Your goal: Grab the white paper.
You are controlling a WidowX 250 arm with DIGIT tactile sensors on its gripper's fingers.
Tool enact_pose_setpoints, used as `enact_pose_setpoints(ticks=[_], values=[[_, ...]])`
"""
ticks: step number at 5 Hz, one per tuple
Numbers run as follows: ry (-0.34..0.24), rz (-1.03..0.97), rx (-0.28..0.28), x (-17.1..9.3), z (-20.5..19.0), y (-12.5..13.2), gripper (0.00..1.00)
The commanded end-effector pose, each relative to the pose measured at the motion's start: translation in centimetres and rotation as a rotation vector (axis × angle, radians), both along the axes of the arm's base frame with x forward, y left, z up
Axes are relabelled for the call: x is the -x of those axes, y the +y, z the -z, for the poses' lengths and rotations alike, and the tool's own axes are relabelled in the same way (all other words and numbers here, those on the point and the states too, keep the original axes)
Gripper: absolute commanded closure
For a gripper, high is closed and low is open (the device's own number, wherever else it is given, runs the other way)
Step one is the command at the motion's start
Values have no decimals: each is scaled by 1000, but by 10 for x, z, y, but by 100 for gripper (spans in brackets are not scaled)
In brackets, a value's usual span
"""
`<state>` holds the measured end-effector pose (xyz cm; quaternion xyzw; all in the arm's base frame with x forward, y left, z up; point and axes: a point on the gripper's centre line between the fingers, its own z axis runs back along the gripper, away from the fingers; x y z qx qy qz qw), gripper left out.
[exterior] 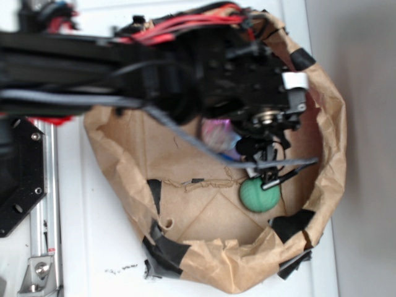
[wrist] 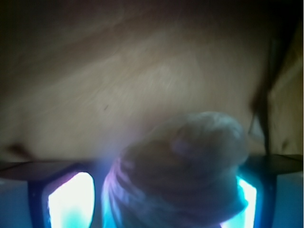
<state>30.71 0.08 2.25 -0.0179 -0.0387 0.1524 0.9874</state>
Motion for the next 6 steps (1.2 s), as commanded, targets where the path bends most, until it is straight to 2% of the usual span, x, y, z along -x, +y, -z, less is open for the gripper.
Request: enact_pose_setpoints(ticks=[1, 3, 4, 5, 6], values=[[-56, 87, 35, 0, -20, -14, 100], [-70, 255, 63, 9, -109, -7, 100], [-76, 313, -73, 25, -150, -5, 100], [-61, 345, -87, 36, -167, -9, 100], [-57, 362, -96, 42, -162, -11, 100]])
